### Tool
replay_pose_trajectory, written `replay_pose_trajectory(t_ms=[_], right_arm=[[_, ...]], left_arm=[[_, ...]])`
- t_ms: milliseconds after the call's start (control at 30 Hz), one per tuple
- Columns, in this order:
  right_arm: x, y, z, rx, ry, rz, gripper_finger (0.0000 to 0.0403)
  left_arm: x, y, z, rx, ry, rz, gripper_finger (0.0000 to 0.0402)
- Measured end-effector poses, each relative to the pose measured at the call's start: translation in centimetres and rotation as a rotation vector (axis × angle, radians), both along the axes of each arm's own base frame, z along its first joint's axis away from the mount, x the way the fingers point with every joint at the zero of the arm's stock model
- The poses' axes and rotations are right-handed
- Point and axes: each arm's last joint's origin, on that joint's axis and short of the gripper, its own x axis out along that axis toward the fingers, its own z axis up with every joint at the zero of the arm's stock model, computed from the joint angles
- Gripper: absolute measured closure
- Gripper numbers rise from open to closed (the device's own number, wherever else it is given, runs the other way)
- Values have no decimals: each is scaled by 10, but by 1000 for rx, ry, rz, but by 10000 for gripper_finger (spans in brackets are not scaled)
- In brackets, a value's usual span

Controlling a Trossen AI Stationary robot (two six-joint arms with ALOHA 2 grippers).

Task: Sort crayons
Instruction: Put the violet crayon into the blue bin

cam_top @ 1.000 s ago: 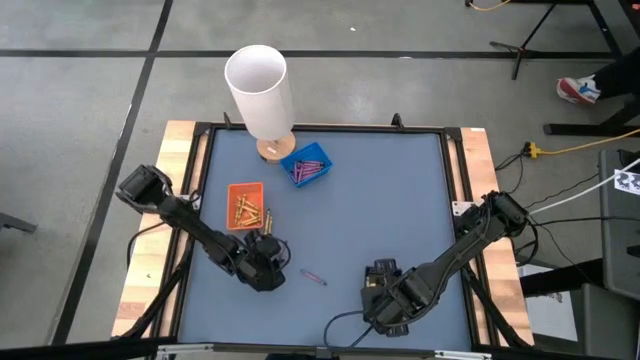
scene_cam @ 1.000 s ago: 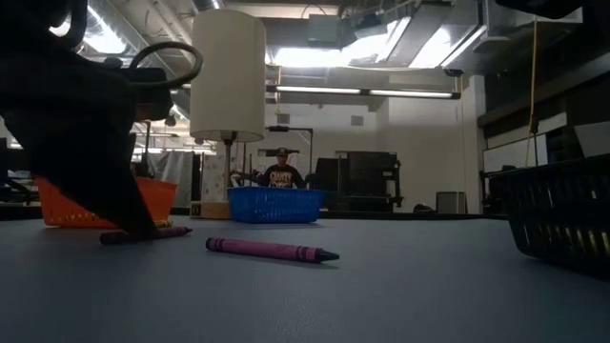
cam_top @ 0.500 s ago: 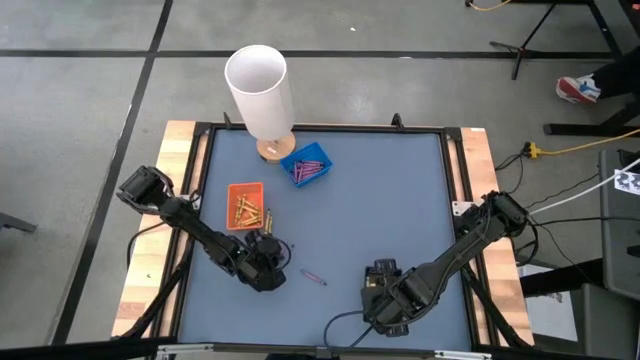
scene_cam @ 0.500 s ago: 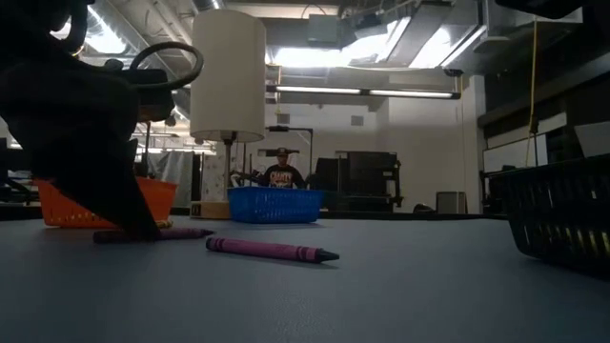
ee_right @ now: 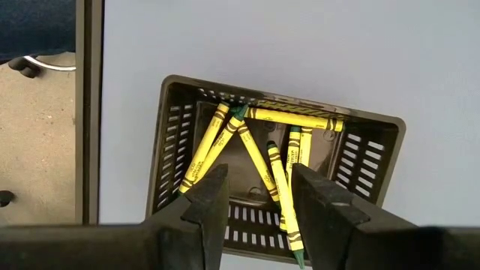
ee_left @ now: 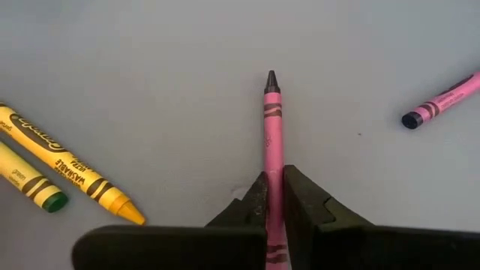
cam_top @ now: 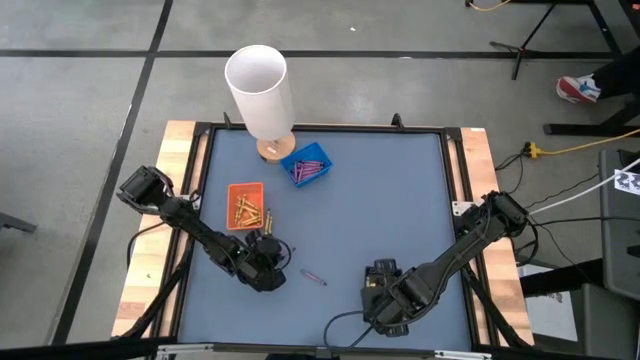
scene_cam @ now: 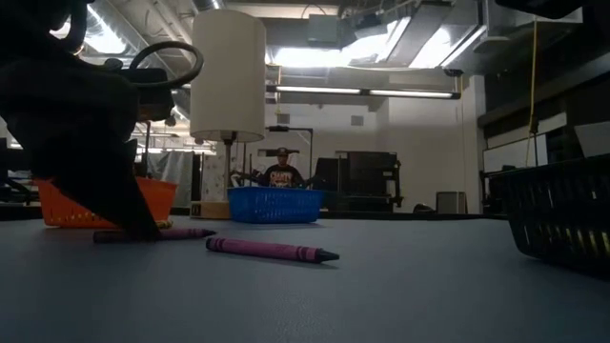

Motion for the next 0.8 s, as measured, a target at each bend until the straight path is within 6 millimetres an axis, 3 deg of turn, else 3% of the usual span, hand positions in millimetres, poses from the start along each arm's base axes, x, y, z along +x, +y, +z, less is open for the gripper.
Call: replay_pose_trajectory(t_ms=[433,800], right_arm=[[0,0,0,-7,-5,5,260],[1,-1,0,-29,-23,1,260]], left_arm=[[1,4,13,-39,-40,1,395],[22,36,36,12,-146,7,395]])
